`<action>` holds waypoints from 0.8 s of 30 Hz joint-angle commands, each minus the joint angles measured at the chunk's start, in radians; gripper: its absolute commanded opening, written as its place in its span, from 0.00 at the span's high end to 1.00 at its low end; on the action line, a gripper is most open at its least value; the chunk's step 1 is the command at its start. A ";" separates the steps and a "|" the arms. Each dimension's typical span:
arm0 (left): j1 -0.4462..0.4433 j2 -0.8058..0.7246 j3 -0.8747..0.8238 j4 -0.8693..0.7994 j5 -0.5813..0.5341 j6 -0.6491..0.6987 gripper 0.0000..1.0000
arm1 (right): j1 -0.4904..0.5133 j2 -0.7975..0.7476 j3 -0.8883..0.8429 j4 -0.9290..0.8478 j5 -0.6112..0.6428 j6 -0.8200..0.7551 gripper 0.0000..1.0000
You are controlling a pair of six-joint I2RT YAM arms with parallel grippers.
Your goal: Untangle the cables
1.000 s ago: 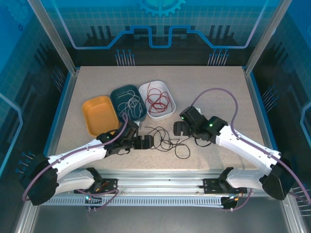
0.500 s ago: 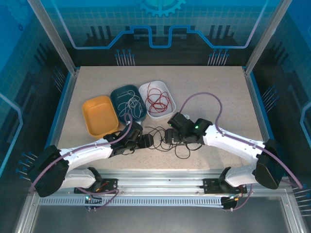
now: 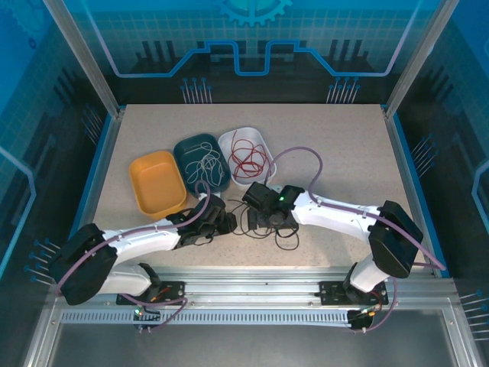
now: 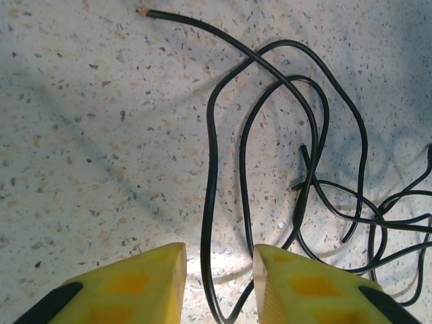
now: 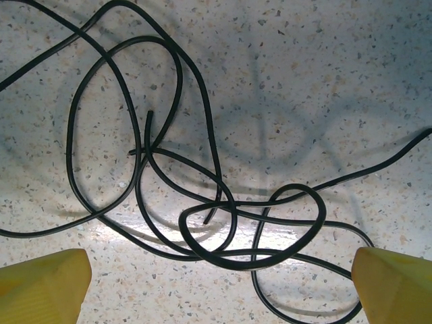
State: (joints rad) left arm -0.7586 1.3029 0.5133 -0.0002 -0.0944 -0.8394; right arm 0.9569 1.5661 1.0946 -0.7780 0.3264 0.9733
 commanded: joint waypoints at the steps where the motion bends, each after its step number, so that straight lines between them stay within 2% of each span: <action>1: -0.002 0.016 -0.016 0.030 -0.020 -0.006 0.80 | 0.005 0.017 0.019 -0.035 0.036 0.045 0.00; 6: -0.003 0.025 -0.008 0.022 -0.022 -0.008 0.96 | -0.021 0.014 -0.025 -0.005 0.018 0.047 0.00; 8: -0.002 0.024 -0.006 0.018 -0.021 -0.004 0.99 | -0.040 0.008 -0.064 0.039 -0.015 0.048 0.00; 17: -0.003 0.000 0.011 -0.016 -0.027 0.015 1.00 | -0.077 -0.001 -0.112 0.057 -0.011 0.054 0.00; 22: -0.002 -0.047 0.043 -0.063 -0.021 0.073 1.00 | -0.126 -0.010 -0.157 0.059 -0.001 0.054 0.00; 24: -0.003 -0.083 0.055 -0.090 -0.026 0.107 1.00 | -0.148 -0.015 -0.178 0.073 -0.011 0.053 0.04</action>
State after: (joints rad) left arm -0.7586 1.2778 0.5217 -0.0387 -0.1017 -0.8001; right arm 0.8371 1.5707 0.9466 -0.7033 0.3061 1.0054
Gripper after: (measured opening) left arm 0.041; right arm 0.965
